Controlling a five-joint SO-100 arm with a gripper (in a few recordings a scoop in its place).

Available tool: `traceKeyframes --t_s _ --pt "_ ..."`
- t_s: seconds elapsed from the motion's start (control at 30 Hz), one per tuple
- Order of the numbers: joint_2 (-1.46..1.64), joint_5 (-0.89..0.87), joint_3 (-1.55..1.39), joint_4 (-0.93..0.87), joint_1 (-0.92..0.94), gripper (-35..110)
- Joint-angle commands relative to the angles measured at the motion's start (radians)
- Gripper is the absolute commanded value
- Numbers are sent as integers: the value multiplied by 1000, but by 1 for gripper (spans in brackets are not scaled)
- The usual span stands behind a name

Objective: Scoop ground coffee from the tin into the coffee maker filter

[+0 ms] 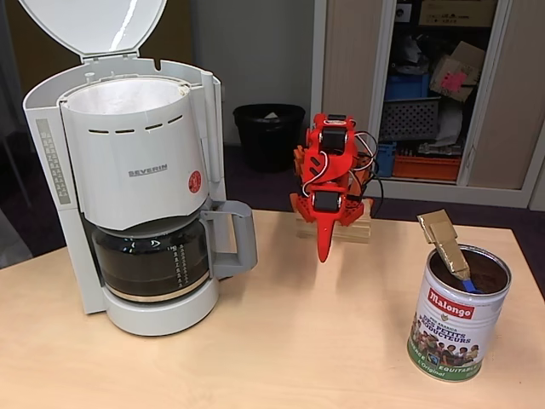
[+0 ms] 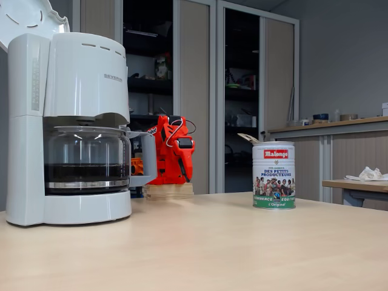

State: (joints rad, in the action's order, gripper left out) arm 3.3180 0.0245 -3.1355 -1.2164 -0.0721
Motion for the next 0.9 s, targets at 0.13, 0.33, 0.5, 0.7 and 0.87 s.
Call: traceKeyframes --t_s 0.13,0.33,0.5,0.7,0.87 --pt "8 -86 -6 2 66 0" --pt "3 -238 -6 29 -173 0" --pt "6 -100 -6 170 -328 0" --pt "6 -313 18 327 -268 0" --pt "6 -186 72 383 -202 0"
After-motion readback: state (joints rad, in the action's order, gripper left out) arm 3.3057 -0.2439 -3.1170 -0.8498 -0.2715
